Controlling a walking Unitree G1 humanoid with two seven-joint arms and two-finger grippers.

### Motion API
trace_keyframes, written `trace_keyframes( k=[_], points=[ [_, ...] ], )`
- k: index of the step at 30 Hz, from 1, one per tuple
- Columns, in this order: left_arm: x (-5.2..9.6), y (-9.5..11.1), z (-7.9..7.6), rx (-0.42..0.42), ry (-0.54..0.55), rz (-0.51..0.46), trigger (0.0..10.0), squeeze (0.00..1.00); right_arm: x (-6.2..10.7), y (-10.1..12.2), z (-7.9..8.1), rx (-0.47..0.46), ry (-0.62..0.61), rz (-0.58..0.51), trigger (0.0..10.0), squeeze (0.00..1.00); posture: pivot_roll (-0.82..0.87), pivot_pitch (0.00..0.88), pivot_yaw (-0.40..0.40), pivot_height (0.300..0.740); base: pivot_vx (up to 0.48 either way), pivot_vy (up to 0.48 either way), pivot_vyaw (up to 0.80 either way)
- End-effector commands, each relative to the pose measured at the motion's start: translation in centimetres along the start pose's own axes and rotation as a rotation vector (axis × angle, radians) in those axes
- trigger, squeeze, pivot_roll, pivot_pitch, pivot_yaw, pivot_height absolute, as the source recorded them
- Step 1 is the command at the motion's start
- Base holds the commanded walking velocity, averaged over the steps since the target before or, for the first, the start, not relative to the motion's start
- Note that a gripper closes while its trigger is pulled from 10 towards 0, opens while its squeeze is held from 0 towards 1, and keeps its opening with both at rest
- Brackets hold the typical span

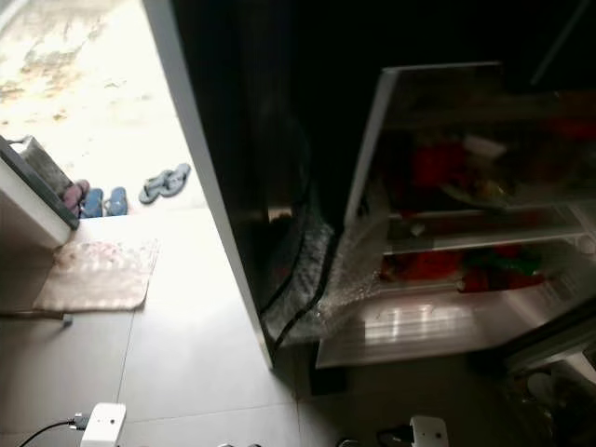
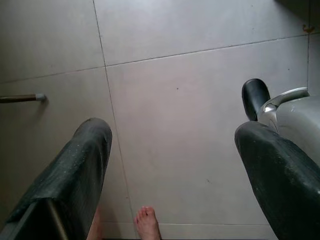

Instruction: Restocking fridge

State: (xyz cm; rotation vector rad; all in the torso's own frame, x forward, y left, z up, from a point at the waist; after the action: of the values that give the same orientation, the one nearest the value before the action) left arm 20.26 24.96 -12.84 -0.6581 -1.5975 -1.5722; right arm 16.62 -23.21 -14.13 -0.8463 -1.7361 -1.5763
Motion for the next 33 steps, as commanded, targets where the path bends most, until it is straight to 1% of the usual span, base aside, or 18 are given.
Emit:
trace_keyframes(
  k=[1,3,5,8,14,29,32,33],
  points=[
    [0.05,-0.56,-0.01,-0.001,0.002,0.021,10.0,0.0,0.42,-1.45,-0.29,-0.01,-0.008,0.04,10.0,0.0,-0.05,0.161,0.038,0.74,0.0,0.0,-0.8],
    [0.05,-0.56,-0.02,-0.002,0.001,0.02,10.0,0.0,0.44,-1.44,-0.32,-0.009,-0.011,0.037,10.0,0.0,-0.05,0.156,0.039,0.74,0.0,0.0,-0.59],
    [0.05,-0.54,-0.02,-0.003,0.001,0.02,10.0,0.0,0.44,-1.41,-0.32,-0.008,-0.011,0.035,10.0,0.0,-0.06,0.153,0.041,0.74,0.0,0.0,0.0],
    [0.04,-0.51,-0.04,-0.004,0.0,0.019,10.0,0.0,0.45,-1.39,-0.31,-0.006,-0.011,0.032,10.0,0.0,-0.06,0.149,0.041,0.74,0.0,0.319,0.0],
    [0.02,-0.37,-0.08,-0.007,-0.001,0.016,10.0,0.0,0.45,-1.38,-0.25,-0.004,-0.007,0.029,10.0,0.0,-0.05,0.143,0.042,0.74,0.0,0.0,0.0],
    [0.01,-0.37,-0.12,-0.003,-0.001,0.017,10.0,0.0,0.45,-1.45,-0.34,-0.013,-0.014,0.034,10.0,0.0,-0.05,0.164,0.041,0.74,0.0,0.48,0.0],
    [0.01,-0.33,-0.1,-0.005,-0.001,0.016,10.0,0.0,0.45,-1.49,-0.32,-0.014,-0.013,0.037,10.0,0.0,-0.05,0.167,0.042,0.74,0.0,0.338,0.0],
    [0.0,-0.29,-0.12,-0.019,-0.002,0.015,10.0,0.0,0.45,-1.54,-0.33,-0.011,-0.013,0.042,10.0,0.0,-0.05,0.167,0.042,0.74,0.0,0.0,-0.65]
  ],
)
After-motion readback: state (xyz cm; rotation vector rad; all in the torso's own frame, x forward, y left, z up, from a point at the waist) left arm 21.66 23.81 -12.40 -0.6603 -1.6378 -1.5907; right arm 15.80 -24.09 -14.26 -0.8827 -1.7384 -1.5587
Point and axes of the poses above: a point about 5 cm out from each wrist's last joint towards the gripper, its own x axis pointing back from the gripper into the wrist, its own y axis along the axis of the wrist's last joint, z = x × y, the point moved 6 cm from there along -x, pointing out of the wrist towards the gripper, and after that the axes turned 11 degrees about x, right-handed, at the moved point
